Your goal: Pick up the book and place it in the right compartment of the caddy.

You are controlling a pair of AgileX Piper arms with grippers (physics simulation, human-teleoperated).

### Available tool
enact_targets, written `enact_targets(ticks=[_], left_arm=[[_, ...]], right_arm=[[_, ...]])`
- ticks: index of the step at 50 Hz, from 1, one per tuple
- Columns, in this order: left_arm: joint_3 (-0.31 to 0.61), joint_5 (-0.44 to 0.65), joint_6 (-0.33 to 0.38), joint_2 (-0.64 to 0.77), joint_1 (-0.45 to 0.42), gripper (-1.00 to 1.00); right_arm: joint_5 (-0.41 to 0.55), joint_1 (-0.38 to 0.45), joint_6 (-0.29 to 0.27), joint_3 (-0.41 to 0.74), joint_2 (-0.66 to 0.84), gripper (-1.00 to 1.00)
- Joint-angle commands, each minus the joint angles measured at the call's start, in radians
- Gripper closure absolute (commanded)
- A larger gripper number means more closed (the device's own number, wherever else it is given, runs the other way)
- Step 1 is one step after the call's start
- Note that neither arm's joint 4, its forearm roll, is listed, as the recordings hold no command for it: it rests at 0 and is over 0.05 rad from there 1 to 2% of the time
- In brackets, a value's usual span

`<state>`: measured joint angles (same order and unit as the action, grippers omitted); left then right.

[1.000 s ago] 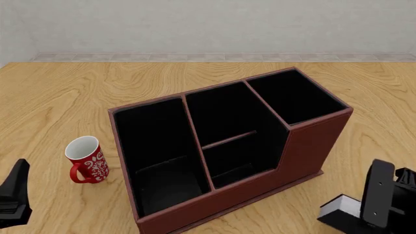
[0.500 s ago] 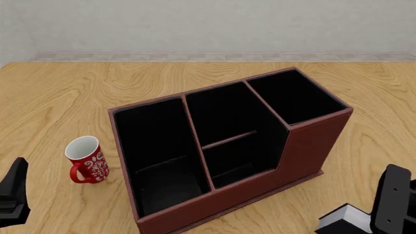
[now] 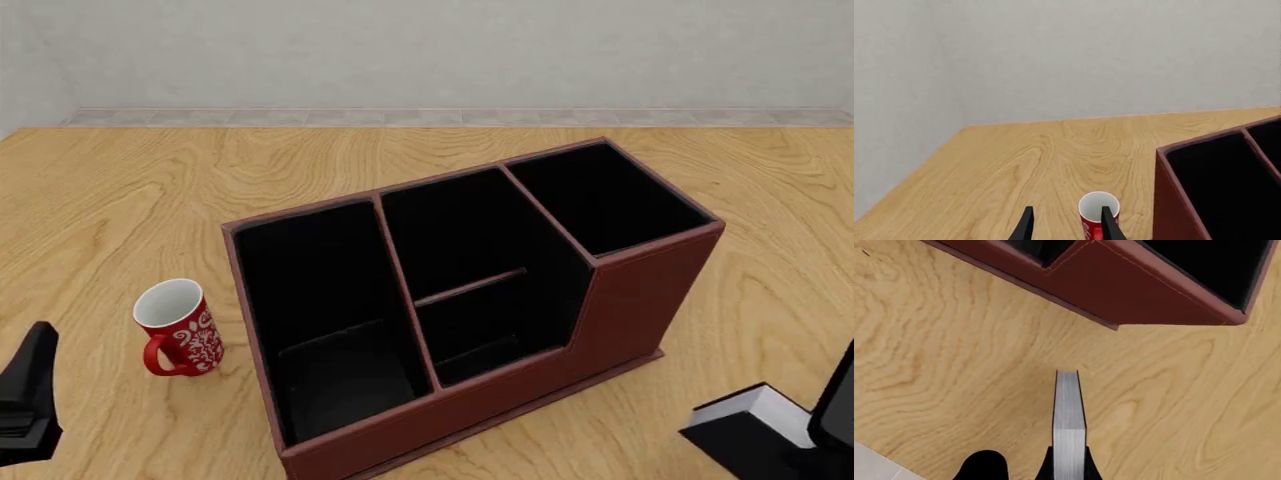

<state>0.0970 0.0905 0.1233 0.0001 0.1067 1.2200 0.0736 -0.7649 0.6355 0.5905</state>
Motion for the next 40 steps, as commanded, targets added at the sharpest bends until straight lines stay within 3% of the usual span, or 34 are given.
enact_targets(ticks=[1,3,7,10,20,21,22,29,31,33,40], left_arm=[[0.005,-0.001,-0.005,0.0,-0.005,-1.0],[0.008,0.0,-0.008,0.0,-0.004,-1.0],[0.01,0.001,-0.007,0.0,-0.003,-1.0],[0.015,0.004,-0.024,0.0,0.016,-1.0],[0.012,0.01,-0.023,0.0,0.03,-1.0],[0.023,0.025,-0.033,0.0,0.052,-1.0],[0.029,0.027,-0.042,0.0,0.051,-1.0],[0.04,0.035,-0.032,0.0,0.049,-1.0],[0.03,0.034,0.009,0.0,0.021,-1.0],[0.039,0.04,-0.024,0.0,0.035,-1.0],[0.04,0.043,-0.009,0.0,0.036,-1.0]], right_arm=[[0.0,-0.06,0.007,0.071,-0.015,1.0],[0.0,-0.032,0.045,0.098,-0.01,1.0],[0.0,-0.093,-0.007,0.098,-0.015,1.0],[0.0,-0.092,0.013,0.129,-0.01,1.0],[0.0,-0.126,-0.001,0.15,-0.007,1.0],[0.0,-0.132,0.042,0.255,0.009,1.0],[0.0,-0.128,0.046,0.254,0.013,1.0],[0.0,-0.158,0.029,0.322,0.037,1.0],[0.0,-0.16,0.022,0.34,0.043,1.0],[0.0,-0.16,0.021,0.36,0.052,1.0],[0.0,-0.156,0.012,0.41,0.077,1.0]])
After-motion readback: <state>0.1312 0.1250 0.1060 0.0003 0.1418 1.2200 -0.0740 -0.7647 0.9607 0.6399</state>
